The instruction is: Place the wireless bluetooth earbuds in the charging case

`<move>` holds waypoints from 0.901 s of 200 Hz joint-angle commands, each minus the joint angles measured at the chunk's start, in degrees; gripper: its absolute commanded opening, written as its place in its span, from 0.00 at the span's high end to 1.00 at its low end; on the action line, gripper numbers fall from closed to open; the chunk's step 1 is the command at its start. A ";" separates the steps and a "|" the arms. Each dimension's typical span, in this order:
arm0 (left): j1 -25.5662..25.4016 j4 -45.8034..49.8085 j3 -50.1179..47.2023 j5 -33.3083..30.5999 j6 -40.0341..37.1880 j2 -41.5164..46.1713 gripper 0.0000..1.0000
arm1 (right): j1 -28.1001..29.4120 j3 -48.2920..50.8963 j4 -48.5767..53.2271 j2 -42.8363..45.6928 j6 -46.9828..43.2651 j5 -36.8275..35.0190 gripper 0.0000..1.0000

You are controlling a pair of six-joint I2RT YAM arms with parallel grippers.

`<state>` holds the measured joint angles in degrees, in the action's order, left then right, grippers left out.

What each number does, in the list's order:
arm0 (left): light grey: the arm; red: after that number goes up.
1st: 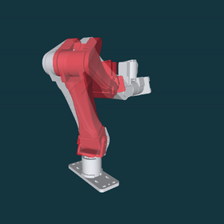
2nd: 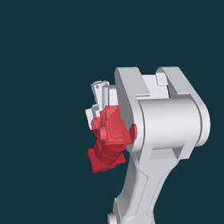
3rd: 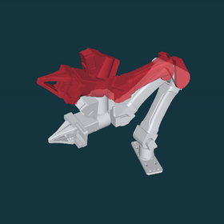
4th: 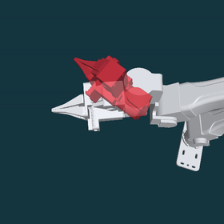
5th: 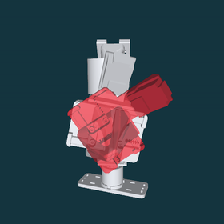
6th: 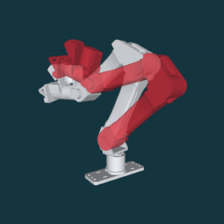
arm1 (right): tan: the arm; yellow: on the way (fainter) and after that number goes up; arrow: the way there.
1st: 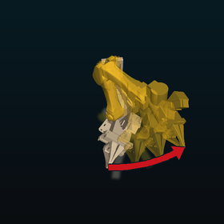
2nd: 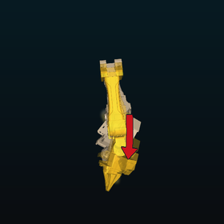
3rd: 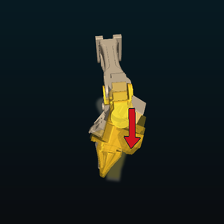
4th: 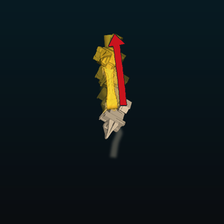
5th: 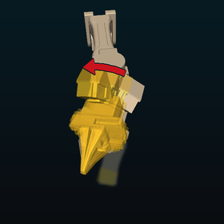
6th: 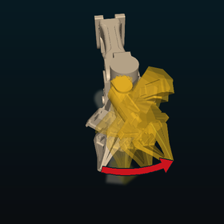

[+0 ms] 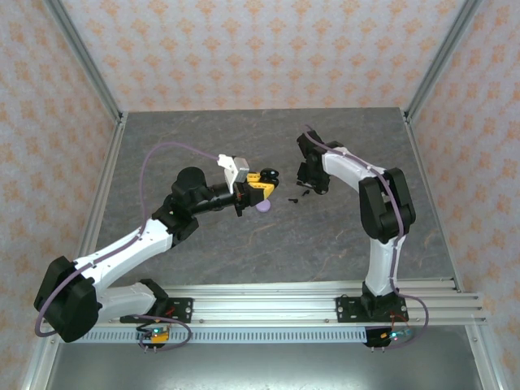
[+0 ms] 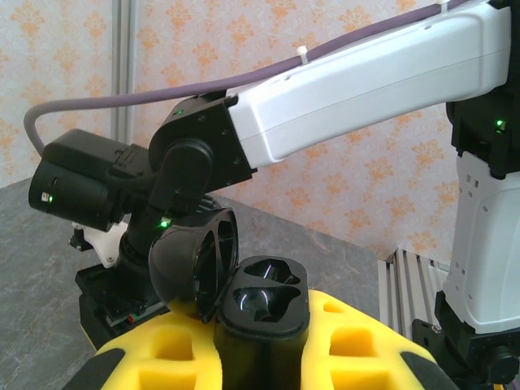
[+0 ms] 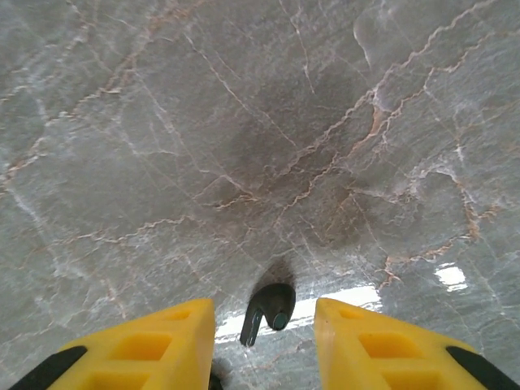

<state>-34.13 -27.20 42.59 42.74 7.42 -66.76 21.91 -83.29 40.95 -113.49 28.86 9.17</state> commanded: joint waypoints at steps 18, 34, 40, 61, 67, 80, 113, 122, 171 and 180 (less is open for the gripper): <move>-0.24 -1.17 0.09 -0.64 -1.08 1.55 0.85 | -0.33 -0.74 0.84 -1.48 1.64 -0.67 0.64; -0.24 -1.11 0.01 -0.65 -1.01 1.64 0.85 | -0.32 -0.96 0.82 -2.07 1.73 -0.71 0.65; -0.24 -1.06 -0.01 -0.64 -1.00 1.64 0.85 | -0.35 -0.96 0.92 -2.29 1.81 -0.73 0.65; -0.24 -0.92 -0.09 -0.73 -1.09 1.72 0.85 | -0.35 -0.97 1.13 -2.86 1.93 -1.47 0.65; -0.24 -0.97 -0.12 -0.73 -1.10 1.72 0.85 | -0.35 -1.02 1.13 -3.03 2.00 -1.65 0.65; -0.24 -1.21 -0.29 -0.73 -1.01 1.71 0.85 | -0.37 -1.13 0.98 -3.32 1.90 -1.32 0.65; -0.24 -0.99 -0.26 -0.82 -0.99 1.72 0.85 | -0.38 -1.24 0.79 -4.35 1.98 -0.75 0.67; -0.24 -0.86 -0.27 -0.90 -1.00 1.72 0.85 | -0.36 -1.28 0.79 -4.69 1.99 -0.70 0.67; -0.26 -0.58 -0.24 -1.17 -1.05 1.90 0.85 | -0.20 -1.76 0.92 -5.45 1.34 -0.11 0.73; -0.24 -0.46 -0.30 -1.17 -1.09 1.99 0.85 | -0.19 -1.95 1.25 -5.68 0.98 -0.18 0.75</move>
<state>-34.13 -27.20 42.59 42.54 7.44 -66.72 21.71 -83.68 41.52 -117.14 29.98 9.17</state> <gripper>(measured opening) 0.165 0.271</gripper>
